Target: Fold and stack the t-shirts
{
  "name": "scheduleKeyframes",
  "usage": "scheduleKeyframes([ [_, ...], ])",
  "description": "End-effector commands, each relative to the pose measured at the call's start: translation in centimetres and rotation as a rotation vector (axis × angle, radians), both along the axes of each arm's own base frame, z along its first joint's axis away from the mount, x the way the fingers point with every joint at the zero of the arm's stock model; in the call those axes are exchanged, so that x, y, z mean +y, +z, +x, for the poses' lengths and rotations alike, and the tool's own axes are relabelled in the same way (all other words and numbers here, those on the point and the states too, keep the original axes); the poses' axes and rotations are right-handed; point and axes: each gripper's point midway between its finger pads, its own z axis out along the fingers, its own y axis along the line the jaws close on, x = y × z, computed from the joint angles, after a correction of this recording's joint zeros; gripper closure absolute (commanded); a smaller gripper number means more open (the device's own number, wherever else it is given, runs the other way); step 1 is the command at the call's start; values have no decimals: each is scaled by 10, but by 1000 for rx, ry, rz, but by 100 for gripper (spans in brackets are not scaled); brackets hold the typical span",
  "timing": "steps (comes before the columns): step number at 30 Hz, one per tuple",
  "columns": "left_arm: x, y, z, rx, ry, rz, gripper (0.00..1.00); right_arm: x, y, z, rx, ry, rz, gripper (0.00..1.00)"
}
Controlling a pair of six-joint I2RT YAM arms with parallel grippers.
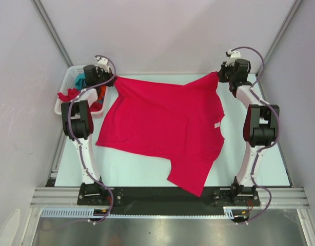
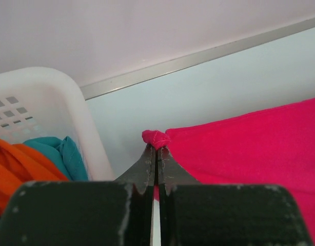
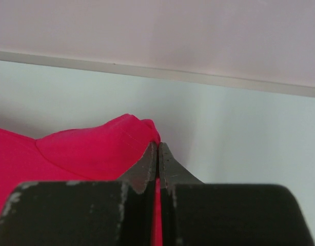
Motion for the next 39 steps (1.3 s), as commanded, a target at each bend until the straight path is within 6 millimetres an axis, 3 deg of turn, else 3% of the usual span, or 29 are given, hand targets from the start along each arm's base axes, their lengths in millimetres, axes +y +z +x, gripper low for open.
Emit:
scheduleKeyframes([
  [1,-18,64,-10,-146,-129,-24,100,1,68,-7,-165,7,-25,100],
  [5,-26,74,-14,-166,-170,-33,100,7,82,-17,-183,25,-36,100],
  [9,-32,77,-18,-187,-208,-25,100,9,80,-29,-181,24,-72,100],
  [11,-37,79,-23,-196,-245,-26,100,28,79,-36,-186,47,-91,100],
  [17,-43,79,-39,-220,-298,-3,100,27,84,-55,-206,38,-97,100],
  [24,-42,103,-54,-266,-292,23,100,26,95,-69,-222,43,-79,100],
  [31,-39,96,-77,-320,-331,84,100,22,97,-88,-227,30,-74,100],
  [35,-35,94,-83,-344,-336,88,100,20,102,-98,-232,24,-76,100],
  [38,-33,95,-85,-355,-335,100,100,18,94,-106,-208,18,-75,100],
  [39,-31,95,-87,-360,-340,102,100,17,101,-110,-226,13,-74,100],
])
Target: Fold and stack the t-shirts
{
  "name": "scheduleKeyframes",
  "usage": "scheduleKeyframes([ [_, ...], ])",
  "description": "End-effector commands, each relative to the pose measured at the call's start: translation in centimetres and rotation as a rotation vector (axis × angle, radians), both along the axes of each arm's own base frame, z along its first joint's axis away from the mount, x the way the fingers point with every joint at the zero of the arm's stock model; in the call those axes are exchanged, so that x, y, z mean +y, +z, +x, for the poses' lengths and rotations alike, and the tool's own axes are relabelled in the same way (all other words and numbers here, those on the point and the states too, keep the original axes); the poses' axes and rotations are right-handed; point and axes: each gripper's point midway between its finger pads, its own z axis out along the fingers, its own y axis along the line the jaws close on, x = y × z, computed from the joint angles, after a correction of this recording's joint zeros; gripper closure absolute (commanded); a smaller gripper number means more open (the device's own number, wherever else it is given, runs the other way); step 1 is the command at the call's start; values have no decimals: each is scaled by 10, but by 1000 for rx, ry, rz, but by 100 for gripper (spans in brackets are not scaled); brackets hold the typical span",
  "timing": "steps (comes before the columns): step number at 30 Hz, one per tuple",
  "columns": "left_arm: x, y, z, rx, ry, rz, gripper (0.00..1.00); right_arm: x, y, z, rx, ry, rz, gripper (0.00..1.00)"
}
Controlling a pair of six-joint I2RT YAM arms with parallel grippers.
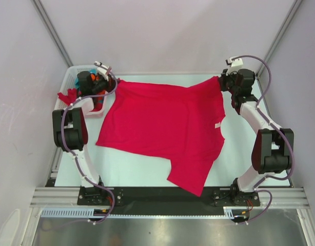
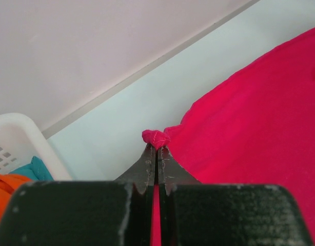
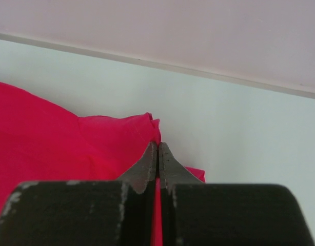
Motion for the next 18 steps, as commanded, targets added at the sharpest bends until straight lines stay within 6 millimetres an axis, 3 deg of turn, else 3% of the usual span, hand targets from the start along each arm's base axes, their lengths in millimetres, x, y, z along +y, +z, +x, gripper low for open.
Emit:
scheduleKeyframes([
  [1,4,39,-9,-162,-49,44,100,-8,28,-15,-82,-31,-1,100],
  [6,19,39,-16,-186,-59,60,100,-10,26,-26,-69,-28,0,100],
  [14,19,25,-34,-212,-122,105,100,-4,13,-43,-31,-10,16,100],
  [18,18,22,-37,-218,-125,121,100,-5,-3,-53,13,-13,12,100],
])
